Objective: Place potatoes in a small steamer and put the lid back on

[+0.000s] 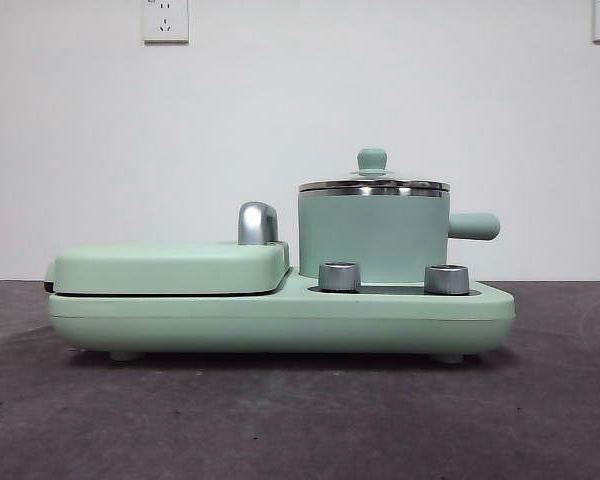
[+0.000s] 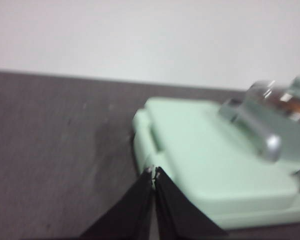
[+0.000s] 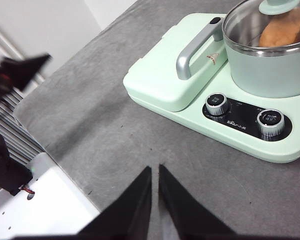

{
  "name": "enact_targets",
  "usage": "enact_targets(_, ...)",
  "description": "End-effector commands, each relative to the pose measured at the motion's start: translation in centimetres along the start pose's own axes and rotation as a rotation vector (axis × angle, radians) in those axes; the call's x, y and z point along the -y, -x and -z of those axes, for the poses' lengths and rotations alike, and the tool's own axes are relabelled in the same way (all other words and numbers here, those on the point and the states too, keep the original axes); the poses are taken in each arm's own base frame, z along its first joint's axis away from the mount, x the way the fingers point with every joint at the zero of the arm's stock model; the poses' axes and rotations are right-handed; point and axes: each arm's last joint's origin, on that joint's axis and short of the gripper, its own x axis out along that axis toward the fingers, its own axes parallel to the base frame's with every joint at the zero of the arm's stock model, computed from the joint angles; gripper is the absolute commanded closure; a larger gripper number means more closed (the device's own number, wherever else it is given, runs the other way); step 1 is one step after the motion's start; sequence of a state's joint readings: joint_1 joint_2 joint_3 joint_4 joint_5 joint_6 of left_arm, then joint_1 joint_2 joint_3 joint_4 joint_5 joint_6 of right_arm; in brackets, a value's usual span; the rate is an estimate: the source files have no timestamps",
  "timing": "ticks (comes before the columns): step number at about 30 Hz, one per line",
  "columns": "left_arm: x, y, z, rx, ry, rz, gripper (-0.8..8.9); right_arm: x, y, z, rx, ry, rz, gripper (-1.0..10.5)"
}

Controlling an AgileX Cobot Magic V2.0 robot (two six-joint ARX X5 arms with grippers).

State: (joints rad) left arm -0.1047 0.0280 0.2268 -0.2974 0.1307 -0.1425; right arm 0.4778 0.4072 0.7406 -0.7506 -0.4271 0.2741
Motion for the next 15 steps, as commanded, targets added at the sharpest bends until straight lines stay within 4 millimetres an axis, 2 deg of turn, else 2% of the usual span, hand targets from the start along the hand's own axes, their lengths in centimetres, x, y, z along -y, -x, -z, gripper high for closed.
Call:
enact_targets(1,-0.3,-0.6,1.3,0.010,-0.048,-0.004,8.07,-0.2,0.1,-0.2,0.010,0.006,-0.012,9.3)
enact_targets(8,-1.0,-1.6,4.1,-0.053,-0.074,-0.070,8.07,-0.2,0.1,-0.2,0.010,0.006,-0.012,9.3)
enact_targets(15,-1.3,-2.0,5.6,-0.069,-0.034,-0.074,8.07,-0.2,0.1,-0.2,0.010,0.006,-0.012,9.3)
